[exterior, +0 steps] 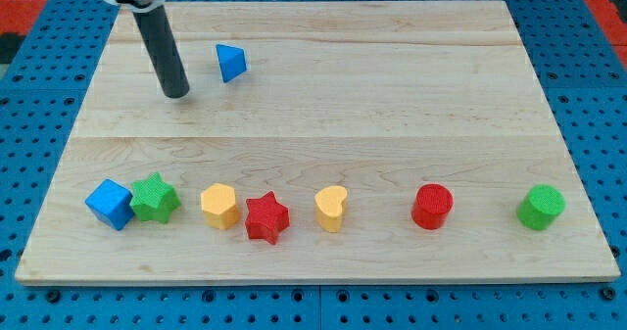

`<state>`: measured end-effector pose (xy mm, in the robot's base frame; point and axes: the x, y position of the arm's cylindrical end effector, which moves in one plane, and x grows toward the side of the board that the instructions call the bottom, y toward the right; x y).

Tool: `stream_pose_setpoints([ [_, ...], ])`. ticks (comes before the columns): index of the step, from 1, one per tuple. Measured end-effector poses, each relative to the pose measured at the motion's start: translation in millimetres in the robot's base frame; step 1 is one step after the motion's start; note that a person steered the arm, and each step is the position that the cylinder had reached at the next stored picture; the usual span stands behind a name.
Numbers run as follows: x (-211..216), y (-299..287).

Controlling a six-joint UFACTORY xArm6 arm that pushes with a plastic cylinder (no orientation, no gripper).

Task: Slide the blue triangle in between the red circle and the green circle

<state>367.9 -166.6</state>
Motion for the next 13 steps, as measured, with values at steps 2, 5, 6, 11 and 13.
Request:
stream_pose_setpoints([
  [2,-34,9],
  [5,-73,80],
  [6,-75,95],
  [11,-77,226],
  [13,-38,225],
])
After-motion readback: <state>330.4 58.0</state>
